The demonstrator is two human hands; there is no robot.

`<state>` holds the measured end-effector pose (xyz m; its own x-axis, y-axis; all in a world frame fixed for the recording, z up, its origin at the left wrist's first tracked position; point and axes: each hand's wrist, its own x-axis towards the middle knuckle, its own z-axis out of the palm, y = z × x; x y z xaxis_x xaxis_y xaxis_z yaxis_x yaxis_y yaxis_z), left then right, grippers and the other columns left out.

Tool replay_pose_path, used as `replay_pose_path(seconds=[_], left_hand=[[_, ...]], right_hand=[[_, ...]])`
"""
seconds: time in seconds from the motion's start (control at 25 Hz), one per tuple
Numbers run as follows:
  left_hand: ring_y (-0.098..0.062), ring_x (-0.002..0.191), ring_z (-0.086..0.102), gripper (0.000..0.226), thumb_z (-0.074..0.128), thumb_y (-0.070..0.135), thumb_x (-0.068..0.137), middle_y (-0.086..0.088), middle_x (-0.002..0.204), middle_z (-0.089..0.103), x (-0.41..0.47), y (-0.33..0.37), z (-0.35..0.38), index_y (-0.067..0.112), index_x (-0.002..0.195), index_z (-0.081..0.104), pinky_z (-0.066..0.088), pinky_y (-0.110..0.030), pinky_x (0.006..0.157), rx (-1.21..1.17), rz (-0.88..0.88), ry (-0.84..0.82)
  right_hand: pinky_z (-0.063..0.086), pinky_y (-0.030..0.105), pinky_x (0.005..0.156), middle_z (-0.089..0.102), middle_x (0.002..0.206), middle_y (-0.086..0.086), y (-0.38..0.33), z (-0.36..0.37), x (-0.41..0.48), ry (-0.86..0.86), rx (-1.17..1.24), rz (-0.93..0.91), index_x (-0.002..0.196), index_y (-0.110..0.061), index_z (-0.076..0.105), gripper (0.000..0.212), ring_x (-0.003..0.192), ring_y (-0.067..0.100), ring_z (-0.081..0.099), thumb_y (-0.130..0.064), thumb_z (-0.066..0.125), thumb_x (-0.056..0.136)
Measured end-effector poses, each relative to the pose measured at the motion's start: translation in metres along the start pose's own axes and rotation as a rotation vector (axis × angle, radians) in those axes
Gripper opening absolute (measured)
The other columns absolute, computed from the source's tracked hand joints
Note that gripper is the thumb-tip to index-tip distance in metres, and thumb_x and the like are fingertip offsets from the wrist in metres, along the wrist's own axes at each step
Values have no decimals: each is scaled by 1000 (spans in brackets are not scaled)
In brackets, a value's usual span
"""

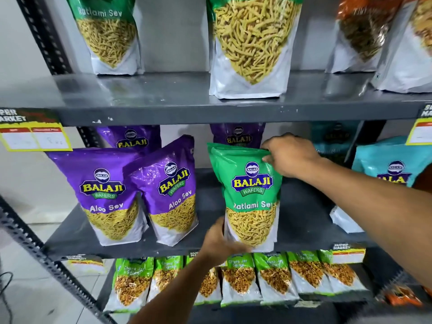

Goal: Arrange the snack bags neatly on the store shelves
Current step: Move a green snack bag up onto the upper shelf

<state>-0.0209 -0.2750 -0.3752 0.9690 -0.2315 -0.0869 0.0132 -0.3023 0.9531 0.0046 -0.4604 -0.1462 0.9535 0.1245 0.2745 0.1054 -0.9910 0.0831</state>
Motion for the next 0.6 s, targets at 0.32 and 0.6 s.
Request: replay_pose_path(seconds=[0.32, 0.6], left_hand=[[-26, 94, 77, 66, 95, 5, 55, -6, 100, 80, -154, 40, 0, 15, 110, 60, 61, -42, 86, -234, 30, 138], [-6, 84, 75, 73, 91, 24, 40, 11, 90, 81, -233, 108, -25, 15, 107, 62, 57, -16, 68, -314, 289, 293]], right_hand=[[51, 40, 80, 67, 110, 9, -23, -69, -64, 78, 153, -160, 106, -31, 65, 27, 102, 35, 60, -40, 66, 80], [51, 40, 82, 69, 92, 12, -42, -180, -101, 234, 232, -311, 96, -18, 70, 27, 87, 30, 57, -36, 72, 76]])
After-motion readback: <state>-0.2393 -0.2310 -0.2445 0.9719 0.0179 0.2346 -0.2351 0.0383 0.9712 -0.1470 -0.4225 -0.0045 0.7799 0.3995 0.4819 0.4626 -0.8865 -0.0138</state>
